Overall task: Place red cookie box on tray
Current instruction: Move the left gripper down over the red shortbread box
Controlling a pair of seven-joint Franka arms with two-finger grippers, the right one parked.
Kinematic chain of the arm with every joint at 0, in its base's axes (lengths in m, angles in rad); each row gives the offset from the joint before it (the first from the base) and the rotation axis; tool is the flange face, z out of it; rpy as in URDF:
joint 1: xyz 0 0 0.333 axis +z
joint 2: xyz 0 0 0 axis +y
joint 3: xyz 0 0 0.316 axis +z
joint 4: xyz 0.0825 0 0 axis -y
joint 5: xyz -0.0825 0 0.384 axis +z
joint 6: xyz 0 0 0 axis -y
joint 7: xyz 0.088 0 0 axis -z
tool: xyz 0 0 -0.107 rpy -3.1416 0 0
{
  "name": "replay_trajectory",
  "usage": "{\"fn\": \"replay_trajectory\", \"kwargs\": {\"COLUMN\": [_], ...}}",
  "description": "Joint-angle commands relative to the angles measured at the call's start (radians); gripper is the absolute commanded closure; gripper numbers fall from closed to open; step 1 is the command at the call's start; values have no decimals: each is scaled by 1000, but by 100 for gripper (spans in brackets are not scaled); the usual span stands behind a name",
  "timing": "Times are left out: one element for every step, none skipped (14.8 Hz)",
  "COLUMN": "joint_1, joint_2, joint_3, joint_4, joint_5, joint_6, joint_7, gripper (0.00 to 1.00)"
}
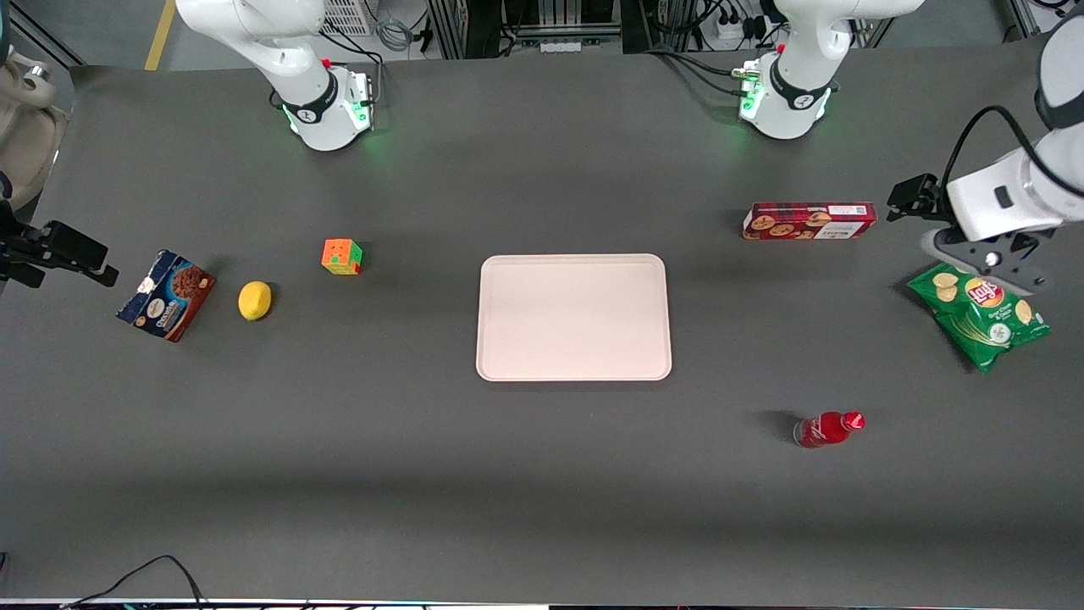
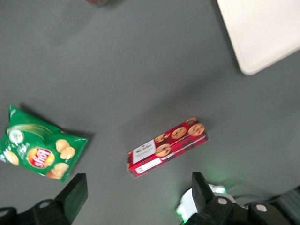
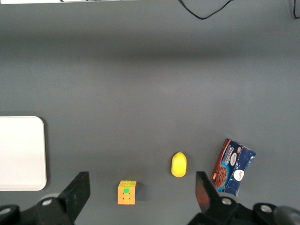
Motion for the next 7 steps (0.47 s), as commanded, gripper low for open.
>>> {"fn": "replay_trajectory", "kwargs": {"joint_1": [-17,-18,-18,-17,-17,-15,-9], "joint_2": [-31,-60,-80,-100,-126,-155,-172], "joint_3": [-3,-3,-3,-3,-3,-3,0], "joint_4": [-139,-203,-269,-341,-419,-509,-582], "joint_5": [56,56,56,56,56,56,56], "joint_6": [111,168,217,277,363,461,533], "joint_7": [267,325,377,422,477,532,588], "gripper": [0,0,0,0,0,0,0]}}
